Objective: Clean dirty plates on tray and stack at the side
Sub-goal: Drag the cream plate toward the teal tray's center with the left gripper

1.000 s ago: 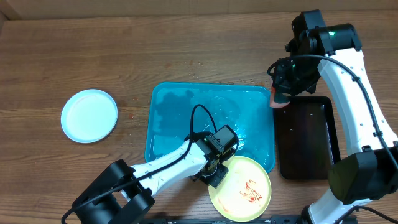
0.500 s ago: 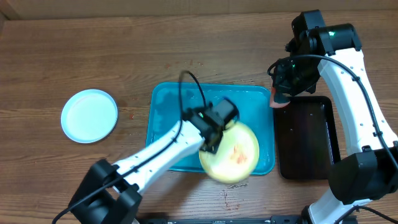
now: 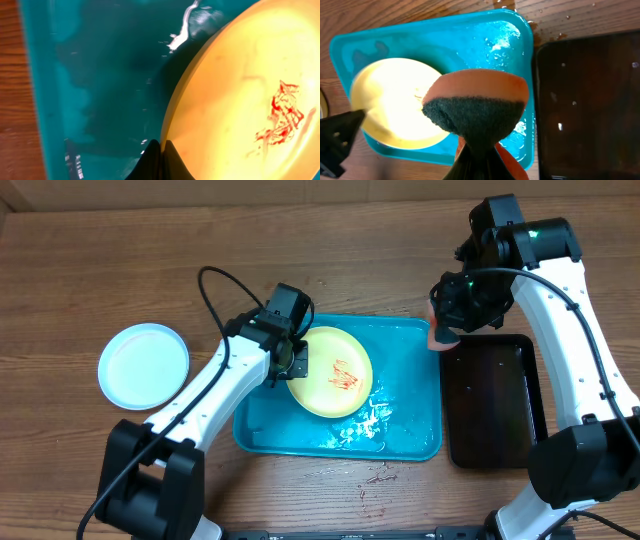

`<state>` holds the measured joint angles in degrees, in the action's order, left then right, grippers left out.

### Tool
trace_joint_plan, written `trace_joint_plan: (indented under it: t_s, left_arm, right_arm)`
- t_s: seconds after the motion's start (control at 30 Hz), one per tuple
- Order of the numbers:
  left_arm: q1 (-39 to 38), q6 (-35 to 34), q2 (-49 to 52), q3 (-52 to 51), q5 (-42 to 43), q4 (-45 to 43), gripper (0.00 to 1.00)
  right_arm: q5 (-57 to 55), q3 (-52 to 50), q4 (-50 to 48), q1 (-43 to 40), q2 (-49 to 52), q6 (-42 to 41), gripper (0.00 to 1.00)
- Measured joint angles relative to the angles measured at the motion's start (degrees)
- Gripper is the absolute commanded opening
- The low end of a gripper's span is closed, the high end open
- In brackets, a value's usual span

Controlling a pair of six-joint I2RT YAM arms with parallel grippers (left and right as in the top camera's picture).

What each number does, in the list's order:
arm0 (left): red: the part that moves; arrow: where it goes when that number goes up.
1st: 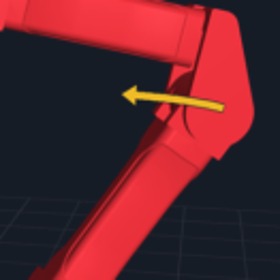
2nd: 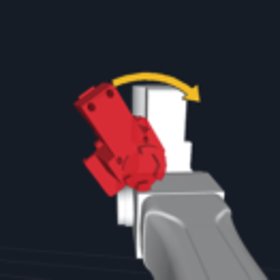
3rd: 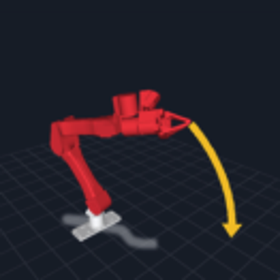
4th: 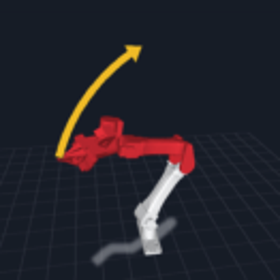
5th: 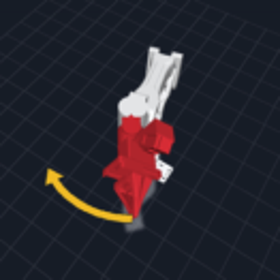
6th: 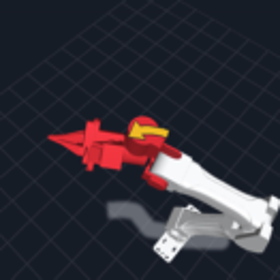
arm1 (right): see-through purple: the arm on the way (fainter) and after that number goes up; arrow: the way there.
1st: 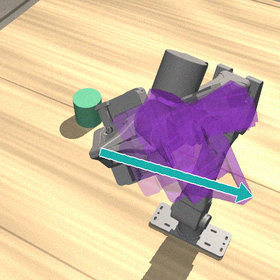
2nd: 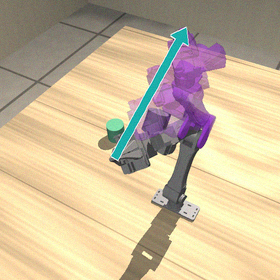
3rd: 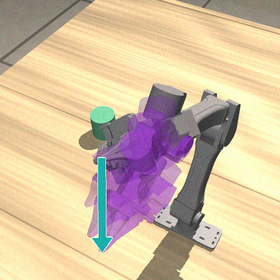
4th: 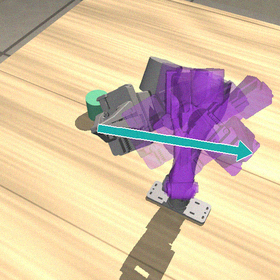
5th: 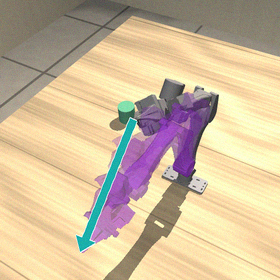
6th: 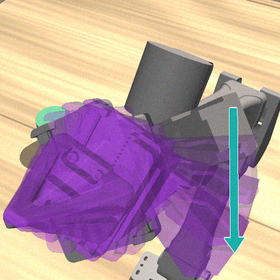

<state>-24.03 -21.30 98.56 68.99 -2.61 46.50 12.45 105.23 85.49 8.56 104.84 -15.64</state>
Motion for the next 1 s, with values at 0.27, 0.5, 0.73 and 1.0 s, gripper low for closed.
trace_joint_plan:
  t_s: [0.27, 0.5, 0.73, 1.0]
  left_arm:
    - [-0.74, 2.69, 5.7, 0.0, 6.8, -2.05, 0.06]
    - [-0.68, 3.61, 12.35, 1.11, 9.57, -2.62, 0.16]
    - [-0.74, 3.54, 13.05, 1.95, 10.58, -4.11, 0.04]
    - [-0.46, 3.32, 13.16, 2.1, 11.43, -3.76, 0.04]
  right_arm:
    - [0.9, 0.0, 0.02, 0.0, 0.0, 0.46, 0.04]
    - [1.05, 0.0, 0.02, 0.0, 0.0, 0.68, 0.04]
    - [1.14, 0.0, 0.17, 0.0, 0.0, 0.7, 0.04]
    - [2.03, 0.0, 0.11, 0.0, 0.0, 0.7, 0.04]
